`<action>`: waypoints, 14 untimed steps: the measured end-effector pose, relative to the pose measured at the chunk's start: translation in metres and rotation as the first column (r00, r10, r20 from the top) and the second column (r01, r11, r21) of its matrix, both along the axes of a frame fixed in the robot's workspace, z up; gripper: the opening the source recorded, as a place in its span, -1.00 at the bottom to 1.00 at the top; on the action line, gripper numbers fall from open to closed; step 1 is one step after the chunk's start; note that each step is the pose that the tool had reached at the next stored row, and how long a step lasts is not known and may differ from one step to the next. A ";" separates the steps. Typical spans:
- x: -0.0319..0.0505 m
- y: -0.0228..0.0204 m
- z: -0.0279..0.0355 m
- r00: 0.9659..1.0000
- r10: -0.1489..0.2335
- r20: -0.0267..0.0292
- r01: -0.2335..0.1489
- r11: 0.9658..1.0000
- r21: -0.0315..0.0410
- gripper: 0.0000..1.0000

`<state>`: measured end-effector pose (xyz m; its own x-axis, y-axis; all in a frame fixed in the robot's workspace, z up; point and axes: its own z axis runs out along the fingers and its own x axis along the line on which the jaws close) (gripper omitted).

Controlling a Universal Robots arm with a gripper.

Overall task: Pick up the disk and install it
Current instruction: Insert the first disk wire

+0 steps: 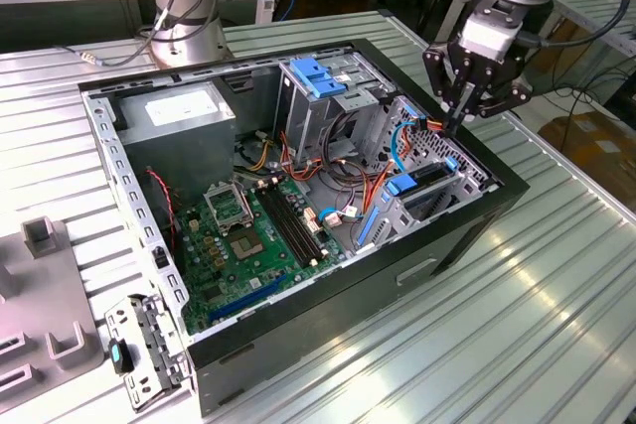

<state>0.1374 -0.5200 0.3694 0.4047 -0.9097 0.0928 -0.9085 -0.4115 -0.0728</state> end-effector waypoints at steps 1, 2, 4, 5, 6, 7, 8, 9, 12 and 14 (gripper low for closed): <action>-0.0013 0.0000 0.0000 1.000 -0.002 0.000 0.002 1.000 0.000 -0.65; -0.0029 0.0000 -0.0001 1.000 -0.006 0.000 0.006 1.000 0.000 -0.65; -0.0042 0.0000 -0.0001 1.000 -0.016 0.000 0.016 1.000 0.000 -0.65; -0.0043 0.0000 -0.0002 1.000 -0.021 0.000 0.021 1.000 0.000 -0.65; -0.0045 0.0000 -0.0003 1.000 -0.025 0.000 0.025 1.000 0.000 -0.65; -0.0045 0.0000 -0.0003 1.000 -0.027 0.000 0.027 1.000 0.000 -0.65; -0.0046 0.0000 -0.0003 1.000 -0.027 0.000 0.027 1.000 0.000 -0.65; -0.0046 0.0000 -0.0003 1.000 -0.027 0.000 0.027 1.000 0.000 -0.65; -0.0046 0.0000 -0.0003 1.000 -0.028 0.000 0.028 1.000 0.000 -0.65; -0.0046 0.0000 -0.0003 1.000 -0.028 0.000 0.028 1.000 0.000 -0.65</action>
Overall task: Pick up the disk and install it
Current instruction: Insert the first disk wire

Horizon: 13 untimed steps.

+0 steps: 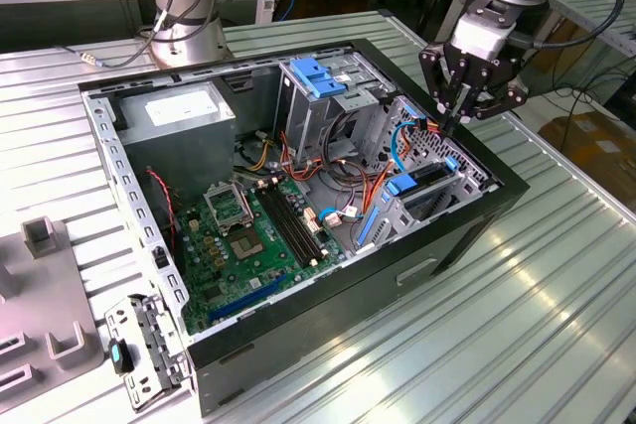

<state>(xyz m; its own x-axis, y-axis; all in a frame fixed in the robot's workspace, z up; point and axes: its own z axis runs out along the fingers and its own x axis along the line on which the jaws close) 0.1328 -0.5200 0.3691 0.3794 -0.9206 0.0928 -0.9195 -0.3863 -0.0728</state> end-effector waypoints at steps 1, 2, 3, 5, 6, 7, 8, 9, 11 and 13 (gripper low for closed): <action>0.0000 0.0000 0.0000 1.000 0.000 0.000 0.000 1.000 0.000 -0.65; 0.0000 0.0000 0.0000 1.000 0.000 0.000 0.000 1.000 0.000 -0.65; 0.0000 0.0000 0.0000 1.000 0.000 0.000 0.000 1.000 0.000 -0.65; 0.0000 0.0000 0.0000 1.000 0.000 0.000 0.000 1.000 0.000 -0.65; 0.0000 0.0000 0.0000 1.000 0.000 0.000 0.000 1.000 0.000 -0.65; 0.0000 0.0000 0.0000 1.000 -0.001 0.000 0.001 1.000 0.000 -0.65; 0.0000 0.0000 0.0000 1.000 -0.001 0.000 0.001 1.000 0.000 -0.65; 0.0000 0.0000 -0.0001 1.000 -0.004 0.000 0.004 1.000 0.000 -0.65; -0.0001 0.0000 -0.0002 1.000 -0.018 0.000 0.018 1.000 0.000 -0.65; 0.0000 0.0000 -0.0004 0.999 -0.033 0.000 0.033 0.999 0.000 -0.65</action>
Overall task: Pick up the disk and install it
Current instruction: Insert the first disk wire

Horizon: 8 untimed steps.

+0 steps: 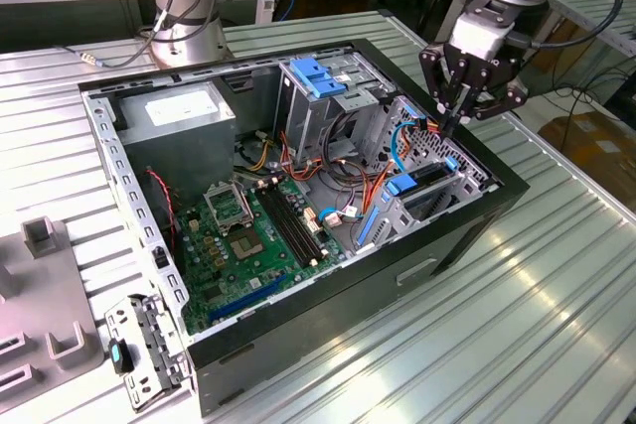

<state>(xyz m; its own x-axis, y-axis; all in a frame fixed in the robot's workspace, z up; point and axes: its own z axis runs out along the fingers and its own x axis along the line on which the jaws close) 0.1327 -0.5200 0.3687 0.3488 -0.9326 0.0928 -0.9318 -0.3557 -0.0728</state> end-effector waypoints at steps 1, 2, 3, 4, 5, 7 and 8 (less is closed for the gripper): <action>0.0000 0.0000 -0.0001 1.000 -0.008 0.000 0.008 1.000 0.000 -0.65; 0.0000 0.0000 -0.0003 1.000 -0.021 0.000 0.021 1.000 0.000 -0.65; 0.0000 0.0000 -0.0004 0.999 -0.035 0.000 0.035 0.999 0.000 -0.65; 0.0000 0.0000 -0.0005 0.999 -0.048 0.000 0.048 0.999 0.000 -0.65; 0.0000 0.0000 -0.0006 0.998 -0.061 0.000 0.061 0.998 0.000 -0.65; -0.0006 0.0000 -0.0007 0.997 -0.078 0.000 0.078 0.997 0.000 -0.65; -0.0018 0.0000 -0.0008 0.996 -0.087 0.000 0.087 0.996 0.000 -0.65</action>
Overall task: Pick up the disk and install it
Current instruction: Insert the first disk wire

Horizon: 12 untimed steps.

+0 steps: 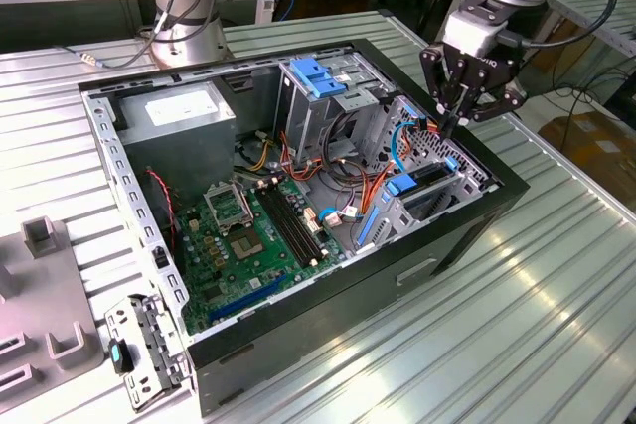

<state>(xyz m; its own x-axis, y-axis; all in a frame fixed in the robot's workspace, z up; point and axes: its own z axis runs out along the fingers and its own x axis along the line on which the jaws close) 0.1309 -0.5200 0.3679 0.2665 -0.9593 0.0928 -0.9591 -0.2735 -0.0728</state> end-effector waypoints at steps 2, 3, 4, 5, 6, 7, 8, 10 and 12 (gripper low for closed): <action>-0.0024 0.0000 -0.0001 1.000 -0.014 0.000 0.014 1.000 0.000 -0.65; -0.0036 0.0000 -0.0002 1.000 -0.018 0.000 0.018 1.000 0.000 -0.65; -0.0044 0.0000 -0.0002 1.000 -0.021 0.000 0.021 1.000 0.000 -0.65; -0.0053 0.0000 -0.0004 1.000 -0.026 0.000 0.026 1.000 0.000 -0.65; -0.0057 0.0000 -0.0006 0.999 -0.032 0.000 0.032 0.999 0.000 -0.65; -0.0058 0.0000 -0.0007 0.999 -0.041 0.000 0.041 0.999 0.000 -0.65; -0.0060 0.0000 -0.0009 0.999 -0.051 0.000 0.051 0.999 0.000 -0.65; -0.0063 0.0000 -0.0014 0.997 -0.082 0.000 0.082 0.997 0.000 -0.65; -0.0065 0.0000 -0.0018 0.995 -0.104 0.000 0.104 0.995 0.000 -0.65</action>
<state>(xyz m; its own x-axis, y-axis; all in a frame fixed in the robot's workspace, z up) 0.1244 -0.5199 0.3661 0.1658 -0.9818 0.0929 -0.9823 -0.1728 -0.0728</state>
